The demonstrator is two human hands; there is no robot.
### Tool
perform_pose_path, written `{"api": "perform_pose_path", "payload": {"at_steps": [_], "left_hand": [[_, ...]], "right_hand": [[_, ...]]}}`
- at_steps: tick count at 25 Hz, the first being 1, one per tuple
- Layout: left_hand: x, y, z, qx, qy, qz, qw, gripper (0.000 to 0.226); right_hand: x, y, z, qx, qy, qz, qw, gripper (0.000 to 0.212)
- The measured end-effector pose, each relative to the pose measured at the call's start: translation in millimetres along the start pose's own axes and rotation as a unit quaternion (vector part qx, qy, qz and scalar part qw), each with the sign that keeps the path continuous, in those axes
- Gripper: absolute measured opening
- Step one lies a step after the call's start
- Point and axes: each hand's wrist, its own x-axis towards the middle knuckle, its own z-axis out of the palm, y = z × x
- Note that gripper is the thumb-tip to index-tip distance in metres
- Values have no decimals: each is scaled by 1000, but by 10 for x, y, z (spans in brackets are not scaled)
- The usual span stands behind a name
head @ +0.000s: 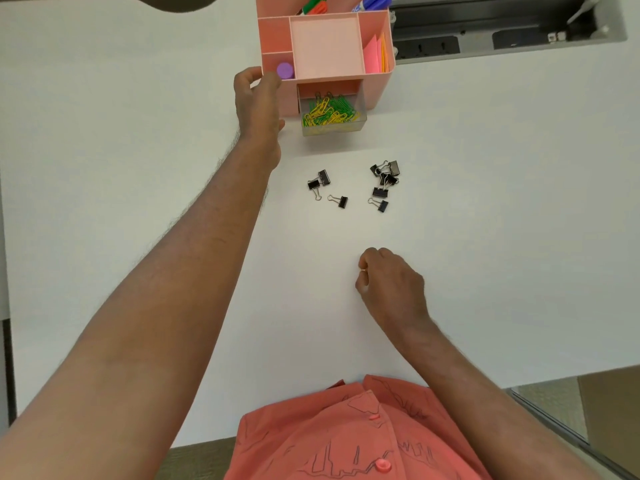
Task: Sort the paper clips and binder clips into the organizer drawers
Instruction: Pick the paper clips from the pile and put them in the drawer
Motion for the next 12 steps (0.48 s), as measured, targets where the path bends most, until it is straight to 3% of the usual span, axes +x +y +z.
{"api": "perform_pose_path", "payload": {"at_steps": [3, 7, 10, 12], "left_hand": [[-6, 3, -7, -1, -1, 1, 1000, 21], [13, -8, -18, -1, -2, 3, 1000, 25], [34, -20, -20, -3, -4, 5, 1000, 25], [52, -39, -25, -3, -4, 5, 1000, 25]], "right_hand": [[34, -34, 38, -52, 21, -30, 998, 23], [69, -33, 67, -53, 37, -48, 997, 23], [122, -30, -12, 0, 27, -37, 999, 17], [273, -97, -217, 94, 1, -23, 995, 12]]}}
